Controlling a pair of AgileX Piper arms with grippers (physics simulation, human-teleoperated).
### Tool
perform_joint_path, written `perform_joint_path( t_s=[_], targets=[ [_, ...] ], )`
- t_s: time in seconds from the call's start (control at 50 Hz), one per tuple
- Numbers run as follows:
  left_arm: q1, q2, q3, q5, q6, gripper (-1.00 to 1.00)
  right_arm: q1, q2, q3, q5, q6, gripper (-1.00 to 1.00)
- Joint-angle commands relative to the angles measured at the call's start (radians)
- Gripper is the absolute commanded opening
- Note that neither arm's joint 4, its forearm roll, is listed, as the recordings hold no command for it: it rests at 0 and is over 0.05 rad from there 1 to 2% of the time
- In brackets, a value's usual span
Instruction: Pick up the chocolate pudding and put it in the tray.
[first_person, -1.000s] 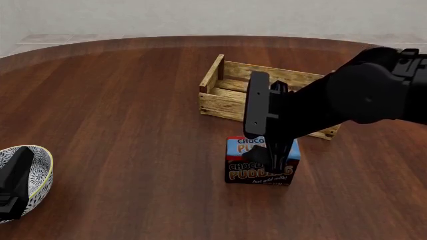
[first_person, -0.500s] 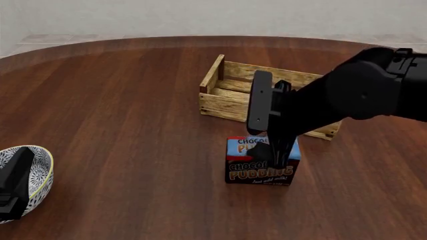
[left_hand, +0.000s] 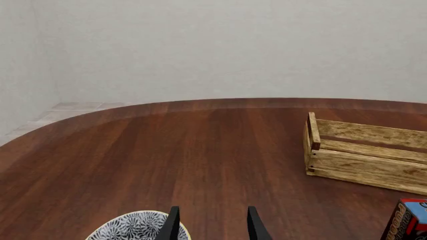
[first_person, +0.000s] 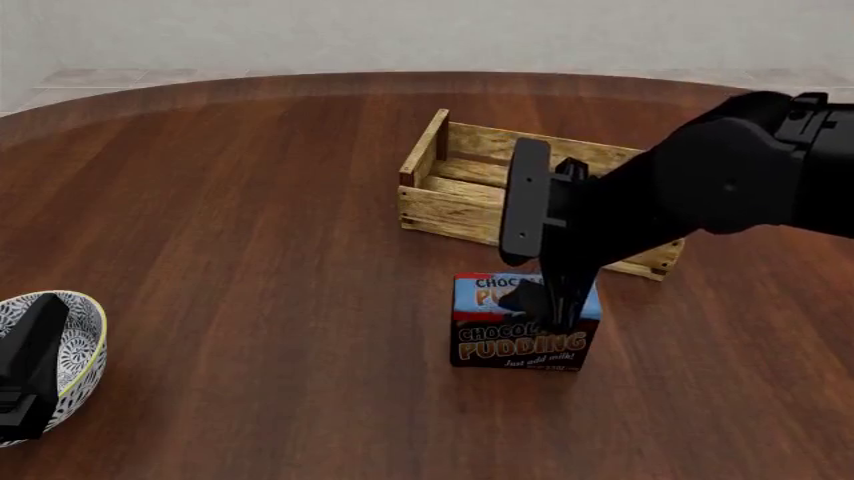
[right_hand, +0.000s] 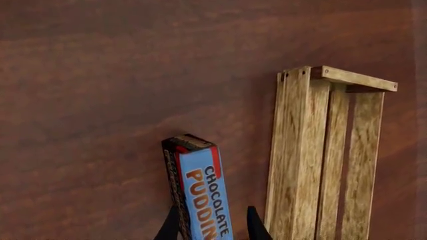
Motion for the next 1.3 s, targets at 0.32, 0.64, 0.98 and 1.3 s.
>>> perform_joint_path(
  t_s=[0.32, 0.64, 0.98, 1.3],
  targets=[
    [0.0, 0.0, 0.0, 0.0, 0.0, 1.0, 0.005, 0.014, 0.022, -0.023, 0.022, 1.0],
    [0.0, 0.0, 0.0, 0.0, 0.0, 1.0, 0.005, 0.024, 0.028, -0.038, 0.039, 1.0],
    [0.0, 0.0, 0.0, 0.0, 0.0, 1.0, 0.009, 0.043, 0.031, -0.059, 0.056, 1.0],
    [0.0, 0.0, 0.0, 0.0, 0.0, 1.0, 0.013, 0.068, 0.027, -0.07, 0.064, 1.0]
  ],
)
